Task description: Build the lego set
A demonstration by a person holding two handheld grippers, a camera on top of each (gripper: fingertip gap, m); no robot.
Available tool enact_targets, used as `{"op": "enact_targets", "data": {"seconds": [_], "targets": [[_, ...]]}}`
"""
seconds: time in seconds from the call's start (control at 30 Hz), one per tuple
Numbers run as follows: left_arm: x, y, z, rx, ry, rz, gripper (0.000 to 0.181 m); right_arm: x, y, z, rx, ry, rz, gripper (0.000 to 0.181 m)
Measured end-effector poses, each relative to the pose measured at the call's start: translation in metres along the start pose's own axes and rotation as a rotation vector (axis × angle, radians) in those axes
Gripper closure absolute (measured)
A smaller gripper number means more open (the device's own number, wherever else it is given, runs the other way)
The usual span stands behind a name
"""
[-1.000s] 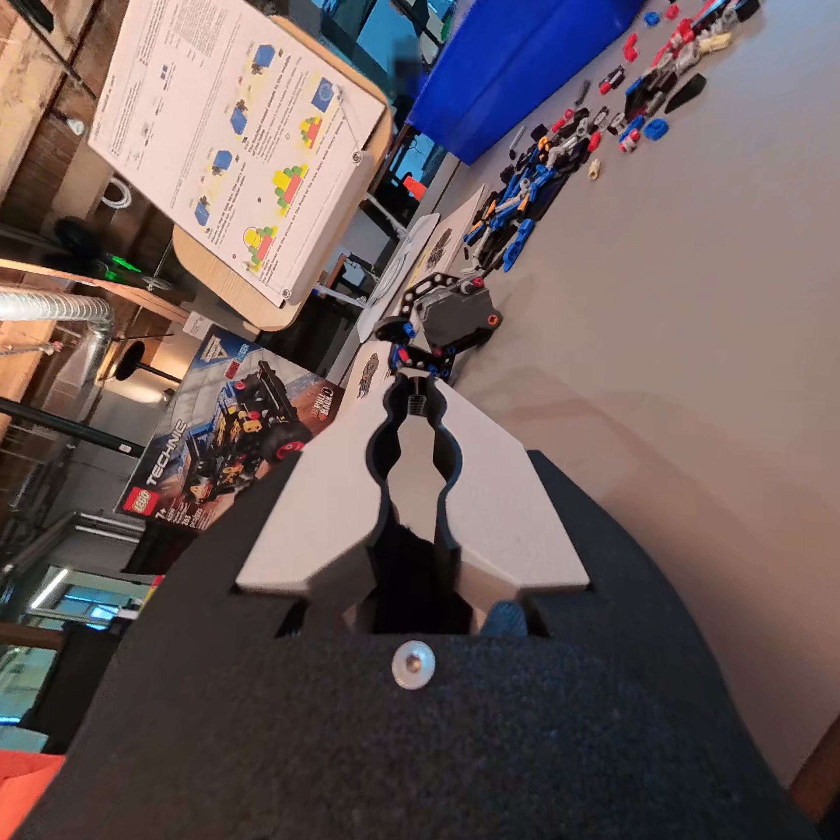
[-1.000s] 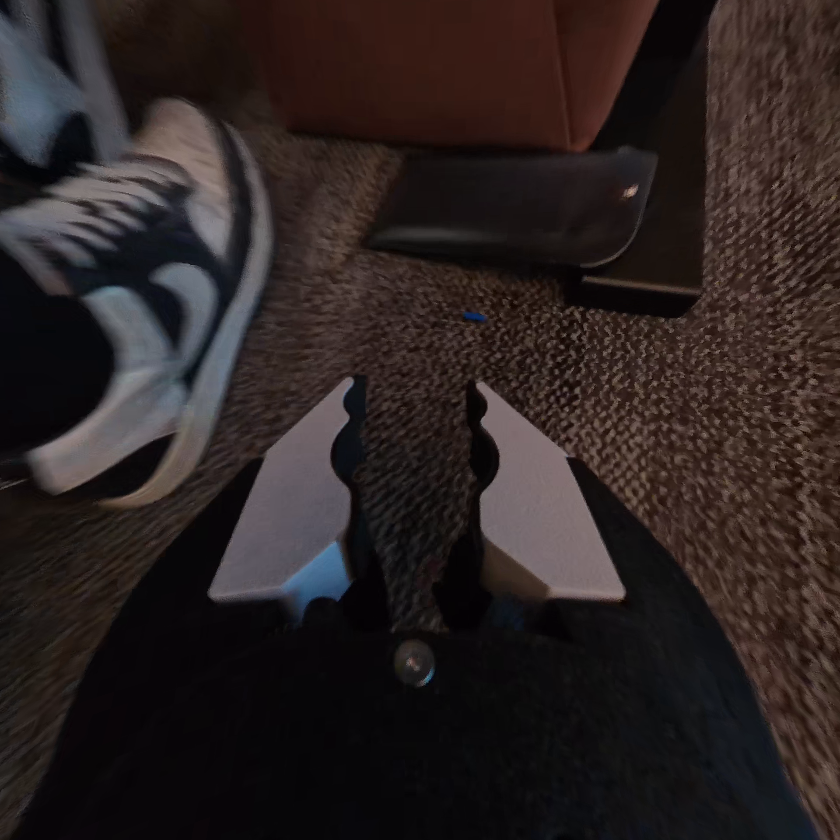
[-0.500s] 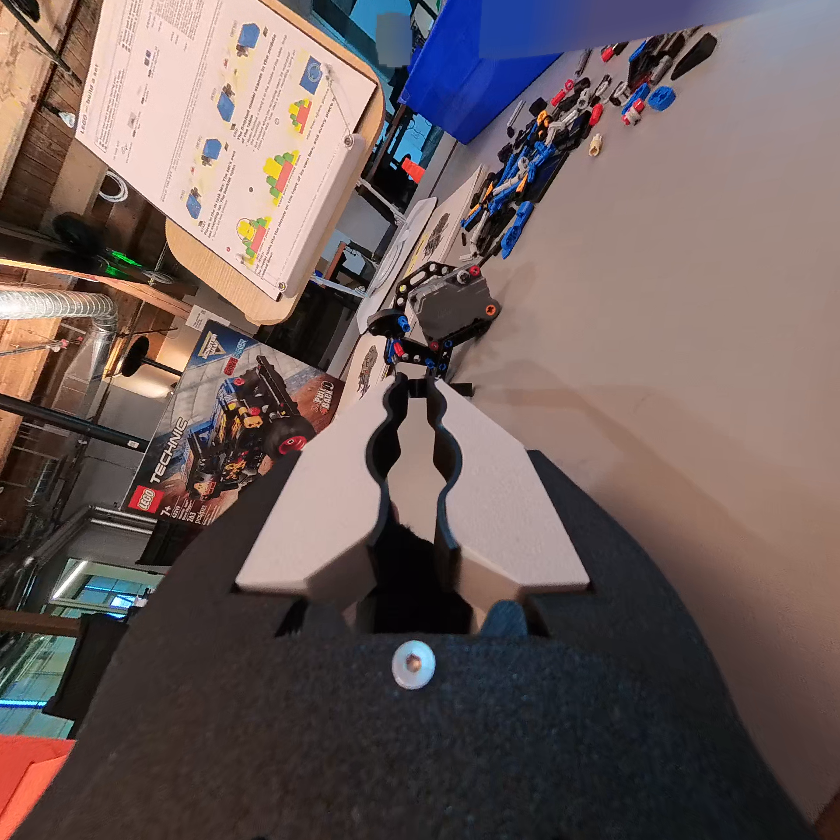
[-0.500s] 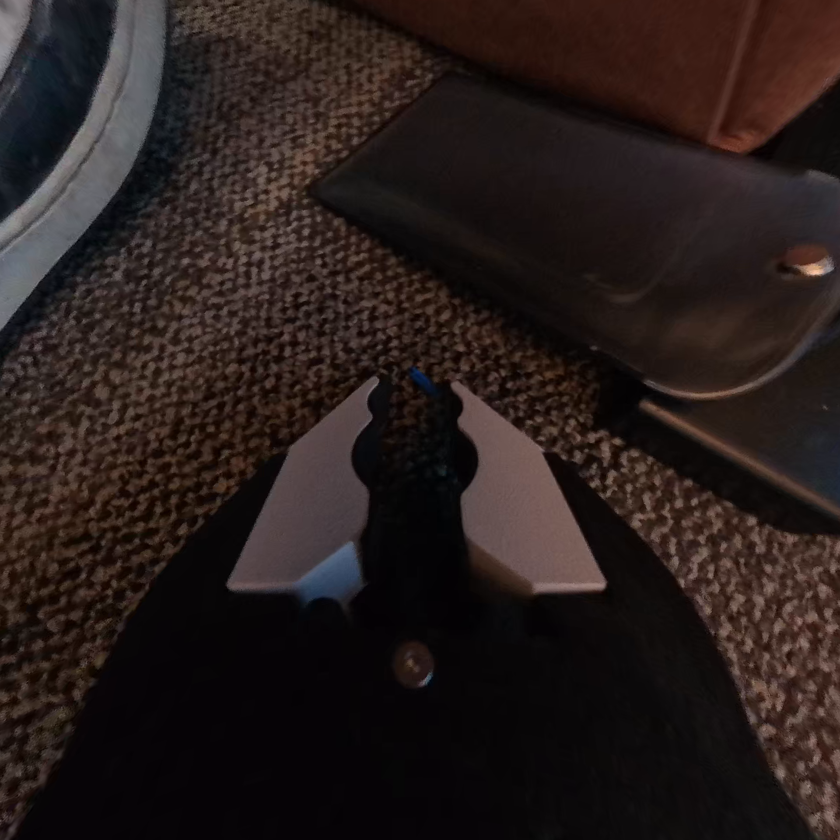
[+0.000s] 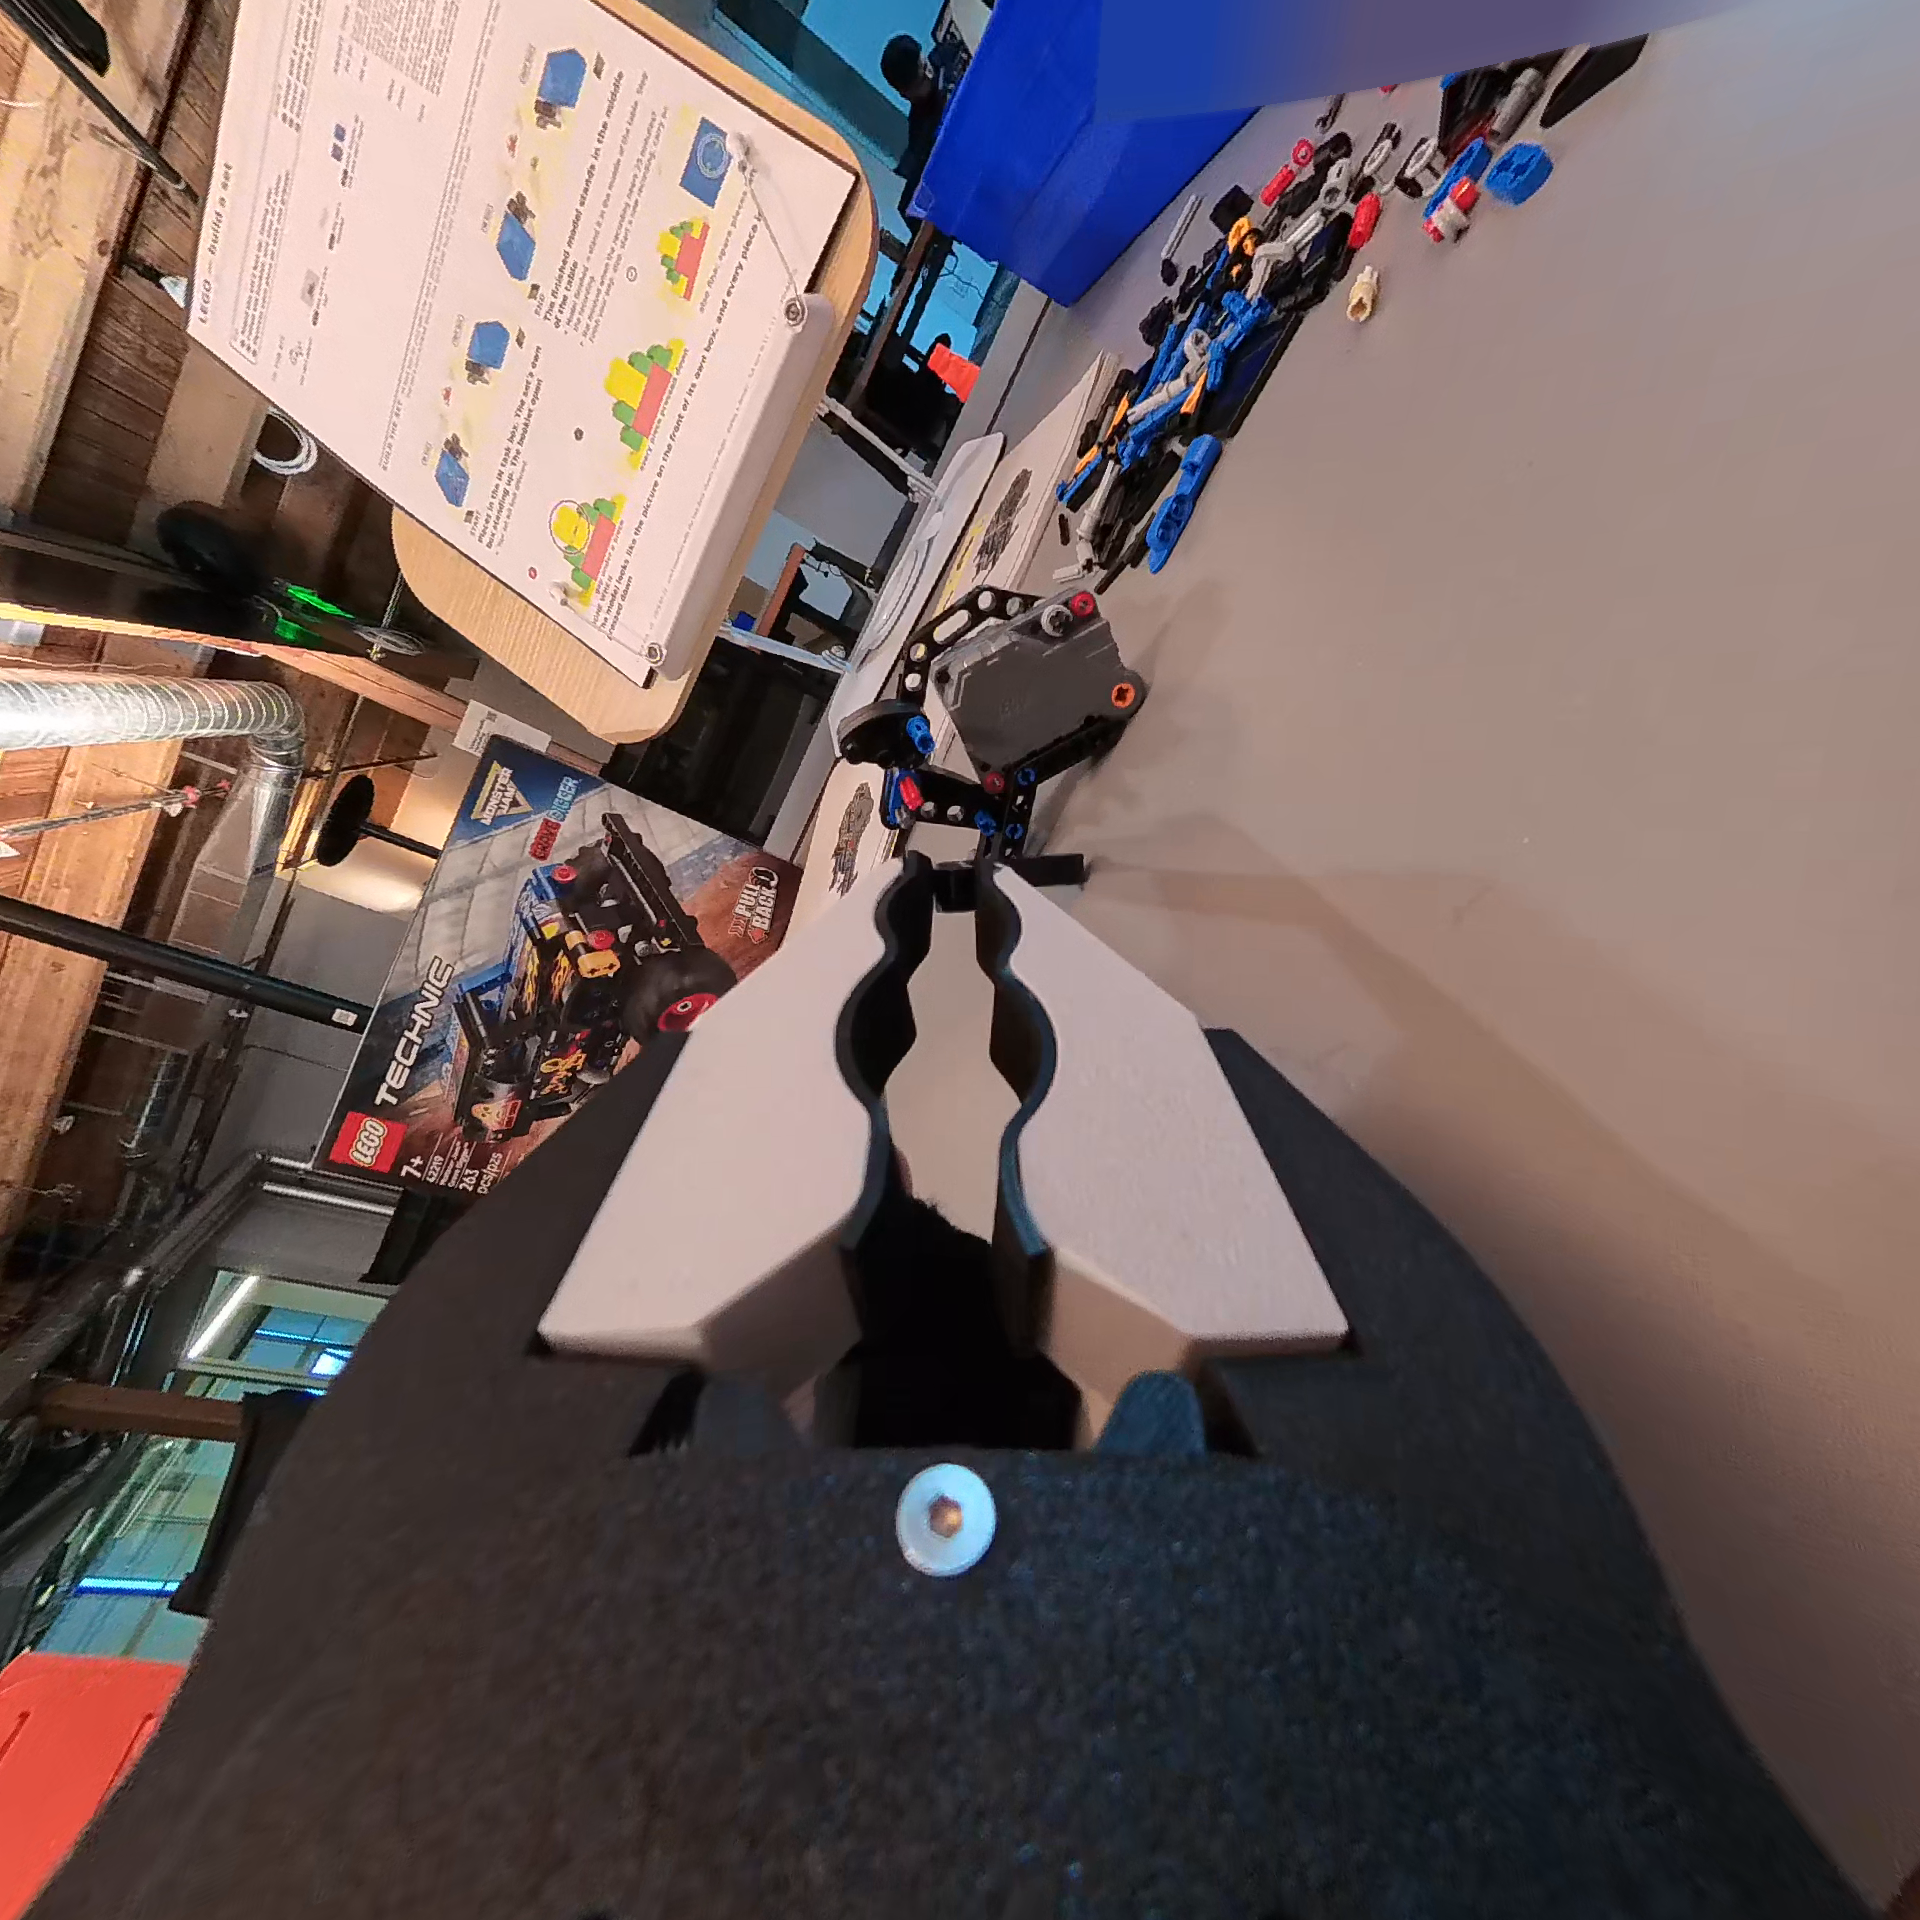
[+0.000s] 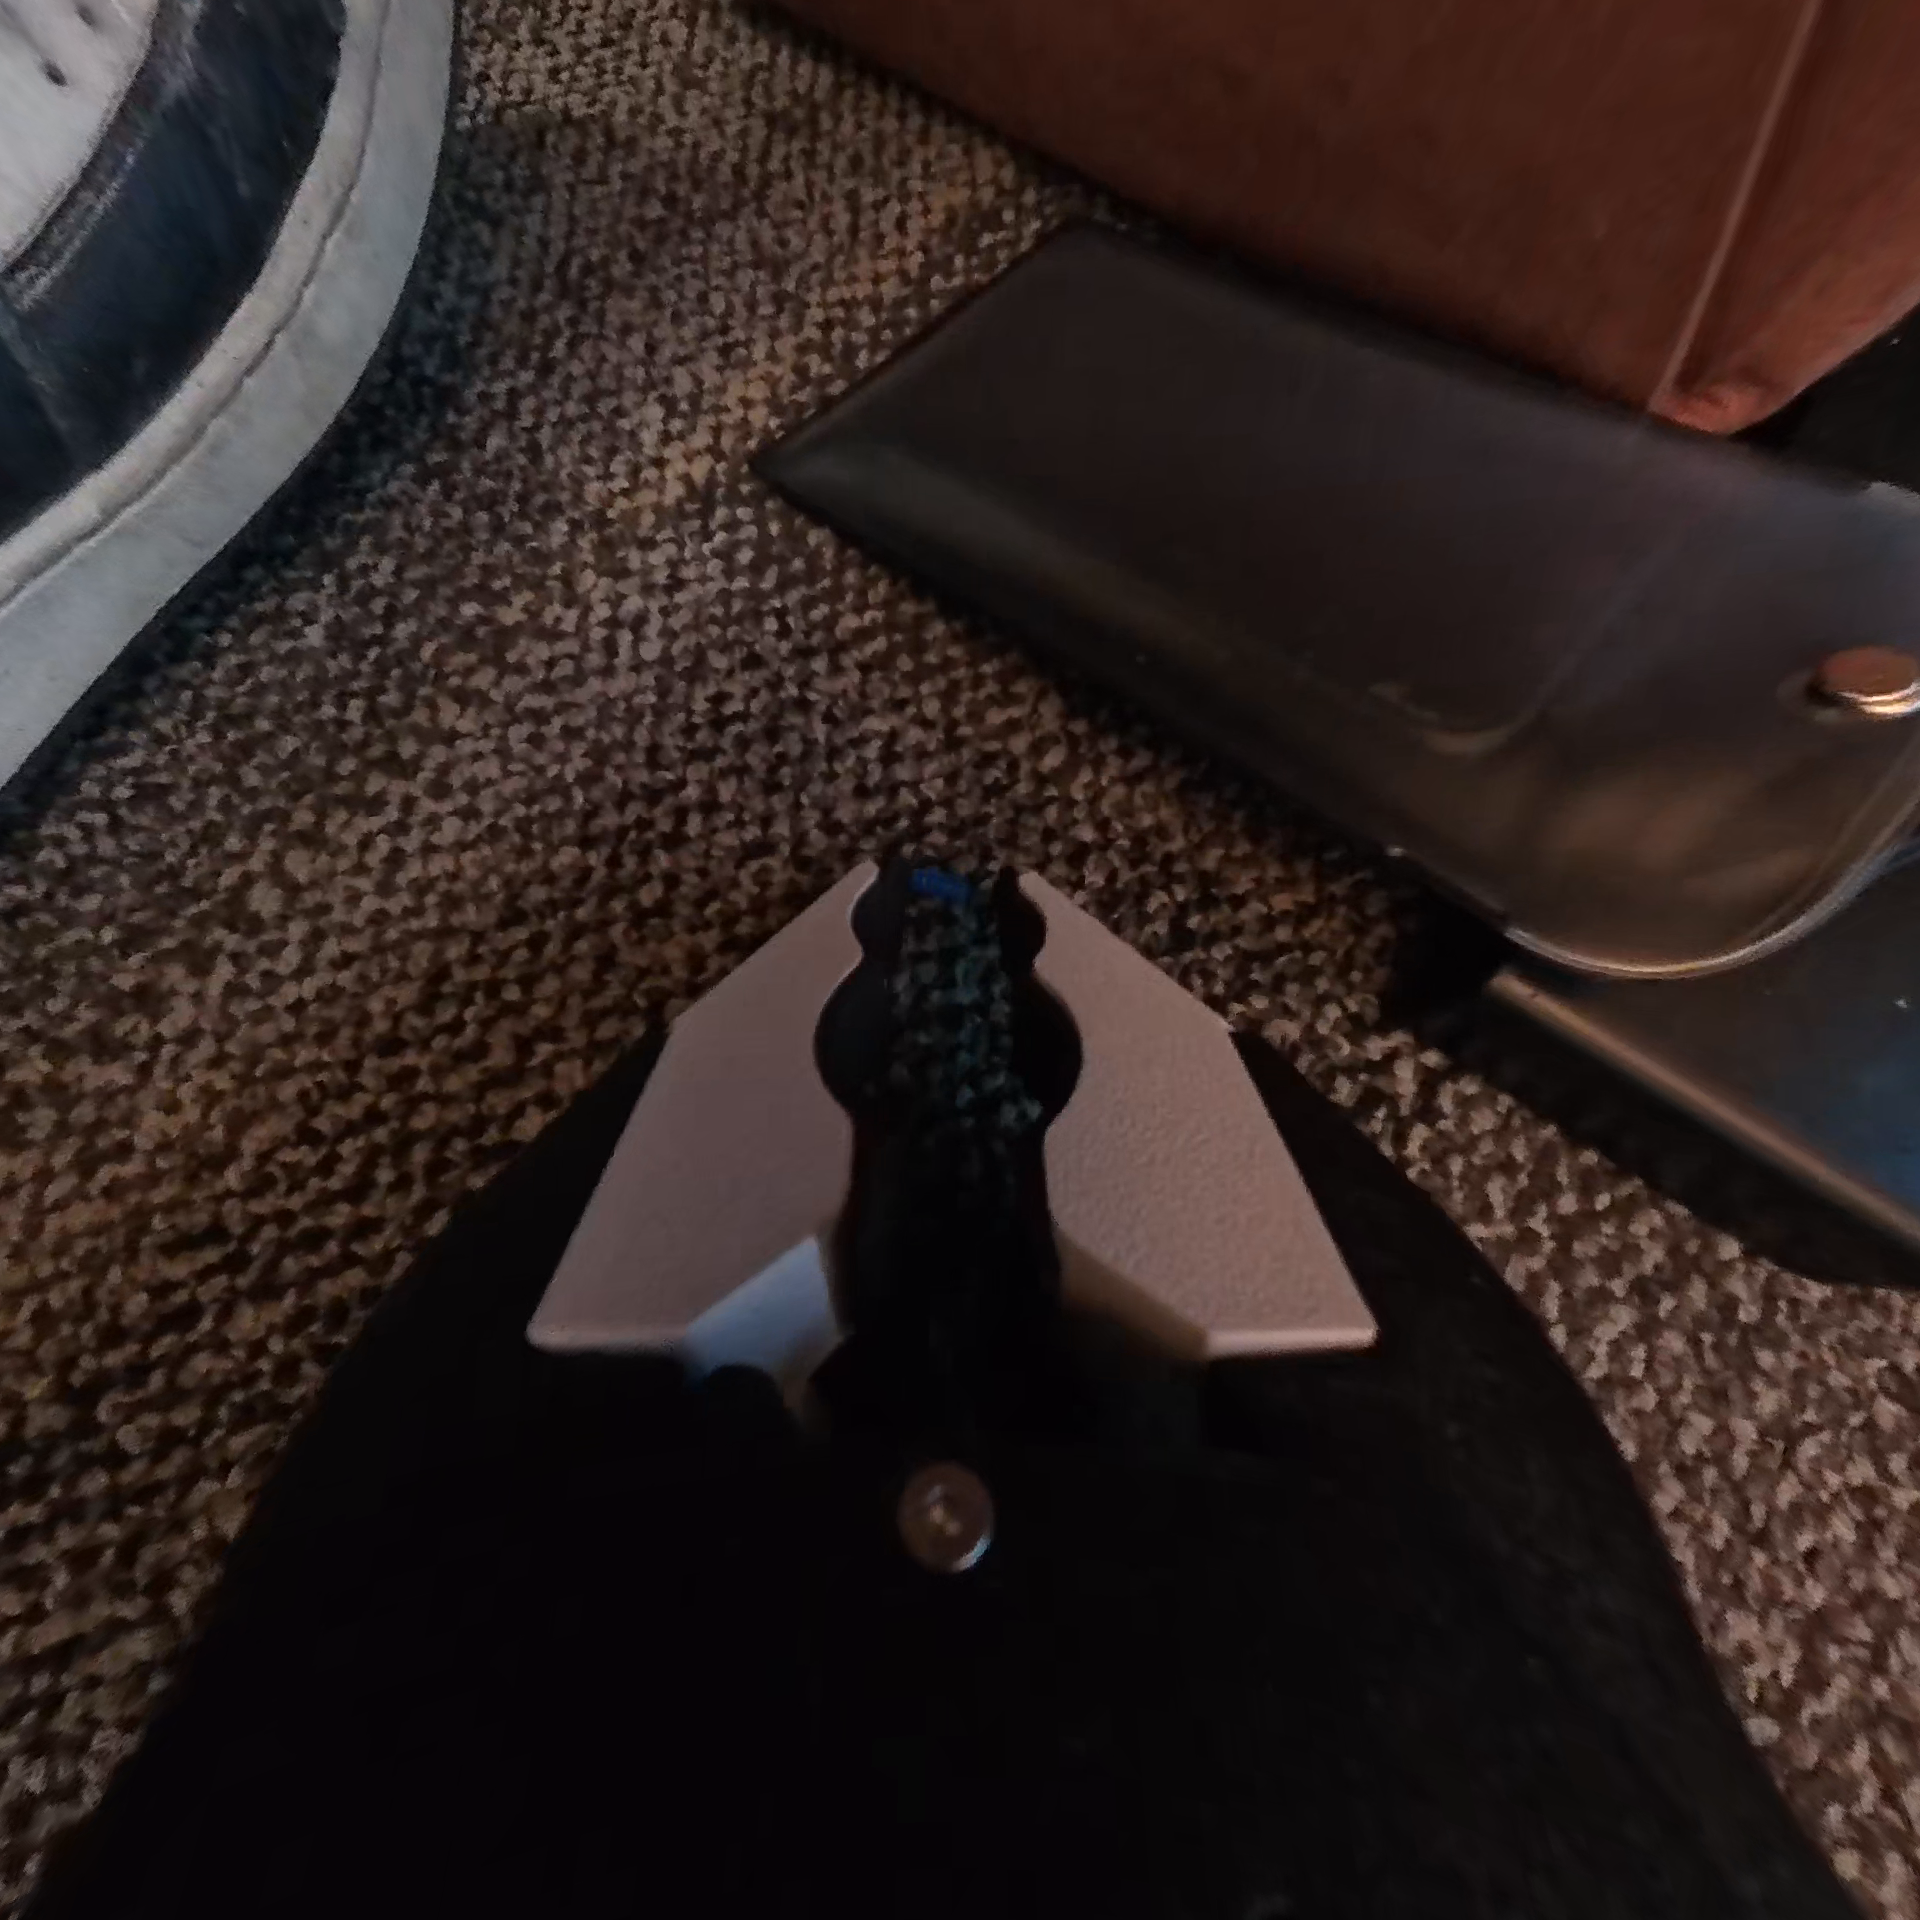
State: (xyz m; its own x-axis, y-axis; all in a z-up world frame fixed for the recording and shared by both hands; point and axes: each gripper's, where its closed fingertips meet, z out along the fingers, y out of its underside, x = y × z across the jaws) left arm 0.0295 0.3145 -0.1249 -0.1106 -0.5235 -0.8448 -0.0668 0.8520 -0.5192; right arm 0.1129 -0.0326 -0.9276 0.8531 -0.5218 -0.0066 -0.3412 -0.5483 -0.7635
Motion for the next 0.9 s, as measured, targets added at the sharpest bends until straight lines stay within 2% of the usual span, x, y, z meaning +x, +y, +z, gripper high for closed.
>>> {"op": "enact_targets", "data": {"seconds": [0.03,0.37,0.6,0.7,0.73,0.8,0.9], "targets": [[0.000,0.000,0.000,-0.001,0.000,0.001,0.175,-0.002,0.001,0.000,-0.003,-0.009,-0.006,0.162],[0.000,-0.001,0.000,0.002,-0.003,0.007,0.175,-0.017,0.003,0.002,-0.025,-0.051,-0.034,0.169],[0.001,-0.001,0.000,0.000,-0.004,0.012,0.175,-0.012,0.004,0.005,-0.028,0.027,-0.063,0.174],[0.001,-0.003,-0.001,0.012,-0.009,0.019,0.175,-0.012,0.004,0.003,-0.022,-0.015,0.023,0.177],[0.001,-0.005,-0.002,0.020,-0.013,0.023,0.175,-0.015,0.002,-0.002,-0.015,-0.028,0.072,0.177],[0.001,-0.009,-0.005,0.045,-0.024,0.039,0.175,-0.012,-0.009,-0.026,0.001,0.041,0.090,0.177],[0.003,-0.017,-0.010,0.083,-0.032,0.065,0.175,-0.031,-0.063,-0.087,0.101,0.055,0.209,0.177]]}}
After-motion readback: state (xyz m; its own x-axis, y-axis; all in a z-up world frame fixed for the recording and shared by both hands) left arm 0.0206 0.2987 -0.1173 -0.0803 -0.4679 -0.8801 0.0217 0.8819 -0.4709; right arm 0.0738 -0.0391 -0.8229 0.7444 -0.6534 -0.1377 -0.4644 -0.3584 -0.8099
